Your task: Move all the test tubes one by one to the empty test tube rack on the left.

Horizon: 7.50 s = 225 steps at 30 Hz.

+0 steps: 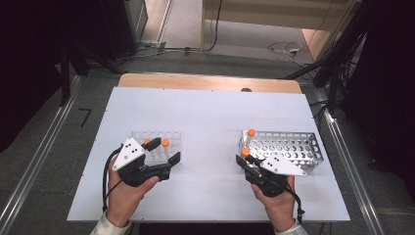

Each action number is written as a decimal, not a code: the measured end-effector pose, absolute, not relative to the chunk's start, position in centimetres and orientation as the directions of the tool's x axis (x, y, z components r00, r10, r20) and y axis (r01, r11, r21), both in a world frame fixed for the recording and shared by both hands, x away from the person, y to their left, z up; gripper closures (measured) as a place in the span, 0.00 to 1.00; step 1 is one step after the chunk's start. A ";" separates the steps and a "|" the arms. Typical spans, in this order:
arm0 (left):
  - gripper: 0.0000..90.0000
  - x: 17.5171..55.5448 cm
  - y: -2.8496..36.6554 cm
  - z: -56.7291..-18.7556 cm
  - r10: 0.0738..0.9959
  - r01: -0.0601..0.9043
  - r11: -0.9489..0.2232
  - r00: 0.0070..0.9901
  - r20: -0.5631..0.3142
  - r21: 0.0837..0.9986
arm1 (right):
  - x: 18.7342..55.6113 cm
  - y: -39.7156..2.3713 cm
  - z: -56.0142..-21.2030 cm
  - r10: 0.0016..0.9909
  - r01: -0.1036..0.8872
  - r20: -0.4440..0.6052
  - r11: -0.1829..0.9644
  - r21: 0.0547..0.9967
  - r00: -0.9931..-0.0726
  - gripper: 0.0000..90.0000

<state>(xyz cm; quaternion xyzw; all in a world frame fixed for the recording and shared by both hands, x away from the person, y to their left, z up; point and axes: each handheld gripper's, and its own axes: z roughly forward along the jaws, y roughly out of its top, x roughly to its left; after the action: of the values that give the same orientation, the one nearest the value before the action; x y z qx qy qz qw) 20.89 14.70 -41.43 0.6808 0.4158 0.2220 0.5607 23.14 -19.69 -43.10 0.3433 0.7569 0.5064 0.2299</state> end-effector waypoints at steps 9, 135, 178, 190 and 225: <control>0.23 20.8 13.9 -41.8 0.802 0.324 -0.044 0.575 -0.160 0.945 | 23.0 -19.1 -43.5 0.740 0.290 -0.001 0.265 0.919 -0.672 0.80; 0.78 18.9 7.4 -44.4 0.698 0.272 -0.204 0.714 -0.054 0.941 | 20.9 -11.6 -46.4 0.590 0.277 0.002 0.375 0.885 -0.807 0.79; 0.78 18.5 13.1 -40.9 0.744 0.313 -0.096 0.653 -0.141 0.945 | 20.8 -13.6 -46.1 0.626 0.299 0.033 0.324 0.898 -0.779 0.39; 0.78 18.3 14.2 -40.3 0.758 0.302 -0.071 0.636 -0.146 0.951 | 20.9 -13.7 -46.1 0.627 0.300 0.035 0.322 0.898 -0.779 0.39; 0.78 18.6 16.5 -39.9 0.796 0.300 -0.040 0.587 -0.151 0.953 | 20.9 -13.8 -46.2 0.630 0.306 0.037 0.324 0.895 -0.776 0.40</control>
<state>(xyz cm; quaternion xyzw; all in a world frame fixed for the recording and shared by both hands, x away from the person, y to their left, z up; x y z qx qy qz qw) 18.55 16.55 -39.90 0.6873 0.3987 0.2186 0.5665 20.91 -13.85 -46.16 0.2931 0.7975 0.5019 0.1614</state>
